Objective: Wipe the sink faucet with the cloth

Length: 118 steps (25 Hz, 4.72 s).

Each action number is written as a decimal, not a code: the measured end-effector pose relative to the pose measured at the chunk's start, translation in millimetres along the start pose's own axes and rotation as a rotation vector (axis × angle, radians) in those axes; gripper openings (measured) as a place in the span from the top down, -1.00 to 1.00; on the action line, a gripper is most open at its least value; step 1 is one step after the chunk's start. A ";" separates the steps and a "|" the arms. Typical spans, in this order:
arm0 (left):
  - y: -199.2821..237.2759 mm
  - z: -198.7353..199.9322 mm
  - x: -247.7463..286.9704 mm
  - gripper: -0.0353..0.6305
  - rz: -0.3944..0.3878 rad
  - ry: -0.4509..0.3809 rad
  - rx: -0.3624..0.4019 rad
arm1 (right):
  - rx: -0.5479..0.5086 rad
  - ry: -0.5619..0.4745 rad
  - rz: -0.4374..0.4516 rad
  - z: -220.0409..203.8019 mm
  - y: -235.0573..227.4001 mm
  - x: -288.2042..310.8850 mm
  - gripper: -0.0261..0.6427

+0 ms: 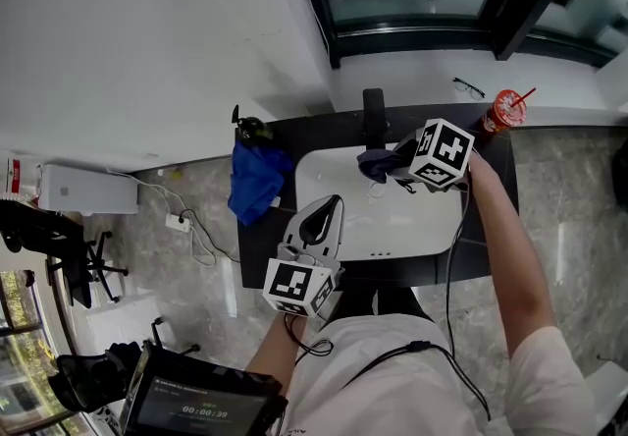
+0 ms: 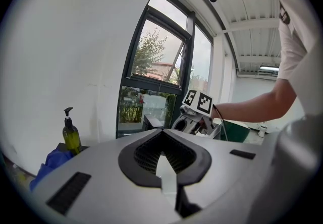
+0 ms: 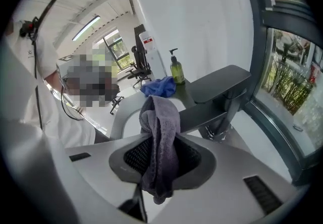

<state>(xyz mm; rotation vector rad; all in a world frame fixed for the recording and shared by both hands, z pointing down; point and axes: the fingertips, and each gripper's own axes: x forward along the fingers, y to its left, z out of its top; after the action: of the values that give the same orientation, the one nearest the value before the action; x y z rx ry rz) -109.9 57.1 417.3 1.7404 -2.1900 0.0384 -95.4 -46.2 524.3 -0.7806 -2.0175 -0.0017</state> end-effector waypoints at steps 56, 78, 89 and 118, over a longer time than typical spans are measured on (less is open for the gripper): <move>0.6 0.4 8.2 0.92 -0.018 0.010 0.016 | 0.238 -0.210 -0.209 15.3 -79.5 -21.7 0.63; -7.3 -2.3 4.0 0.92 -0.003 0.012 0.025 | 0.206 -0.131 -0.289 -68.8 -80.0 0.1 0.63; 4.4 -10.1 -9.1 0.92 0.057 0.028 0.005 | 0.087 -0.166 -0.256 -22.2 -92.3 32.0 0.63; 3.5 -14.8 -14.0 0.92 0.055 0.029 0.000 | -0.111 0.113 0.022 -86.4 -16.4 43.0 0.63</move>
<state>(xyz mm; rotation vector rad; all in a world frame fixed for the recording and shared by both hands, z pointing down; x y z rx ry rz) -106.9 74.5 427.9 1.6688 -2.2165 0.0771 -52.5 -62.7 610.7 -0.8538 -1.9145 -0.1434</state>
